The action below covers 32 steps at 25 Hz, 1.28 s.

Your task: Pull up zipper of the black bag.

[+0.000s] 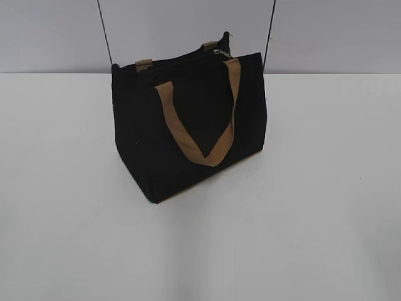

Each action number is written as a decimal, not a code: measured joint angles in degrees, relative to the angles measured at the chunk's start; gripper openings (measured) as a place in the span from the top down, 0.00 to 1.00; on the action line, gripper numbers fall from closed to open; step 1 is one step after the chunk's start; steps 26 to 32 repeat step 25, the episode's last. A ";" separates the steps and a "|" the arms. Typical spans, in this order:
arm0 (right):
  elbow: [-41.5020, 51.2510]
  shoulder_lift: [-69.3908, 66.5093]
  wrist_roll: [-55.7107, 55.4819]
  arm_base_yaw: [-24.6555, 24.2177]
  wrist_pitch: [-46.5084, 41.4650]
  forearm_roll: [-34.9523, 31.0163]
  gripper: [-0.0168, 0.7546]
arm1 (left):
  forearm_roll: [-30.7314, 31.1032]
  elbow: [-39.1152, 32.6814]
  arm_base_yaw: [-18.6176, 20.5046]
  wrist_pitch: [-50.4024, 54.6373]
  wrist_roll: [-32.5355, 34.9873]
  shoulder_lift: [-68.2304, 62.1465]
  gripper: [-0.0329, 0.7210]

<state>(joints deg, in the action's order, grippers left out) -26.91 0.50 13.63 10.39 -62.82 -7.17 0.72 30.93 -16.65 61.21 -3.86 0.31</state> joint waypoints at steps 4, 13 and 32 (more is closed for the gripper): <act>0.02 0.00 0.05 -2.45 0.00 -0.06 0.47 | -0.27 0.00 2.67 -0.04 0.00 0.00 0.50; 0.07 0.00 0.05 -12.95 0.00 -0.48 0.47 | -0.27 0.00 14.19 -0.04 0.00 0.00 0.54; 0.07 0.00 0.05 -12.97 0.05 -0.53 0.47 | -0.27 0.00 14.17 -0.04 0.00 0.00 0.55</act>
